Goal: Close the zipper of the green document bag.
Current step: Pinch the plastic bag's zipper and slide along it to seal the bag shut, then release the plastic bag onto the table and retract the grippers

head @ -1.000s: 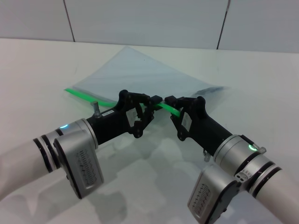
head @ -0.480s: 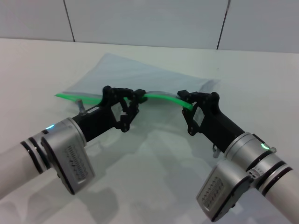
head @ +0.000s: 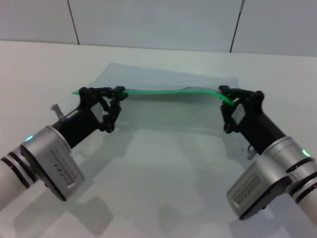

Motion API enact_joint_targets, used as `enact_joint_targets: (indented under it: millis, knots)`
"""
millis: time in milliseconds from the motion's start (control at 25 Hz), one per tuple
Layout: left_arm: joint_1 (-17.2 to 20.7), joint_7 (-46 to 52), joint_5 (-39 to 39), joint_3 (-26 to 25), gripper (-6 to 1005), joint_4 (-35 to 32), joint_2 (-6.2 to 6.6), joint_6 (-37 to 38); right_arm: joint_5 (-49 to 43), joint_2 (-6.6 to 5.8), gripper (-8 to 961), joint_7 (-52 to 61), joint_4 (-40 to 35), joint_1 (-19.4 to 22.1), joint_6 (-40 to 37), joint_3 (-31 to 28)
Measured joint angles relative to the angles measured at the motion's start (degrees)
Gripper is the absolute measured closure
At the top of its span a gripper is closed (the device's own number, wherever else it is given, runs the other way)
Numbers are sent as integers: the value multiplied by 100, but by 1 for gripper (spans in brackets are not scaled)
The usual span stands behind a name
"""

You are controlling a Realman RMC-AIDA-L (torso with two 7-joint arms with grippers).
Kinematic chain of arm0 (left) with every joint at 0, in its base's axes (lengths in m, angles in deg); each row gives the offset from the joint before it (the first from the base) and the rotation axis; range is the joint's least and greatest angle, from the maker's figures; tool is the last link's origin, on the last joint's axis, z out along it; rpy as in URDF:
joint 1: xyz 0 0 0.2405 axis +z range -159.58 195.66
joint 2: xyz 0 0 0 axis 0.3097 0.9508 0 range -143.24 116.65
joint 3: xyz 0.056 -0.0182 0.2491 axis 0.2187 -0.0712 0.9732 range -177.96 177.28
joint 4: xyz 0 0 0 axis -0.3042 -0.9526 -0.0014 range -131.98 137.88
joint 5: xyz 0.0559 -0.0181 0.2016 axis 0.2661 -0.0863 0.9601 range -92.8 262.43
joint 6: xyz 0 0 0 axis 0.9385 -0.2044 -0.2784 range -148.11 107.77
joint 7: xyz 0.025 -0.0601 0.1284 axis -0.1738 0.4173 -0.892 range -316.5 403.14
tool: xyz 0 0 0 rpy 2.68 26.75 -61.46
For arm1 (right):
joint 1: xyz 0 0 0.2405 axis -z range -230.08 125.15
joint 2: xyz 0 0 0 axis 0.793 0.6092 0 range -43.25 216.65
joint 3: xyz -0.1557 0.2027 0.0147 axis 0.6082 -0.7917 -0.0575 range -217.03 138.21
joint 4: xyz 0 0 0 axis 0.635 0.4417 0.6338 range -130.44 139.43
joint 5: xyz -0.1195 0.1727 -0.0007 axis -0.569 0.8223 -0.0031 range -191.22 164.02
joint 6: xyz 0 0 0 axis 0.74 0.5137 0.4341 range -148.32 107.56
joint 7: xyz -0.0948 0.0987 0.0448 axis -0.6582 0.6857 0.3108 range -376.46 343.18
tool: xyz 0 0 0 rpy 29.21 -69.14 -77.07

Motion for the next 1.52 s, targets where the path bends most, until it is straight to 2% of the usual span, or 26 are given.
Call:
enact_joint_targets:
  millis: [280, 600, 880, 1080, 1480, 1520]
  knots:
    - [244, 43, -589, 2, 835, -3, 31, 421, 482, -8, 901, 71, 202, 54, -156, -10]
    - [253, 151, -651, 3, 815, -3, 17, 624, 835, -1, 901, 397, 385, 109, -616, -49]
    - [100, 1312, -664, 0, 798, -3, 14, 1122, 1899, 23, 901, 579, 333, 91, -1448, -28]
    - [107, 1987, -663, -7, 786, -3, 24, 1504, 1929, 11, 724, 1458, 348, 148, -1947, 23]
    - [143, 3488, -663, -508, 313, -8, 33, 1834, 1837, -9, 501, 2995, 363, 164, -2191, 73]
    - [153, 3587, -663, -572, 295, -10, 33, 1884, 1790, -11, 481, 3149, 367, 164, -2197, 75]
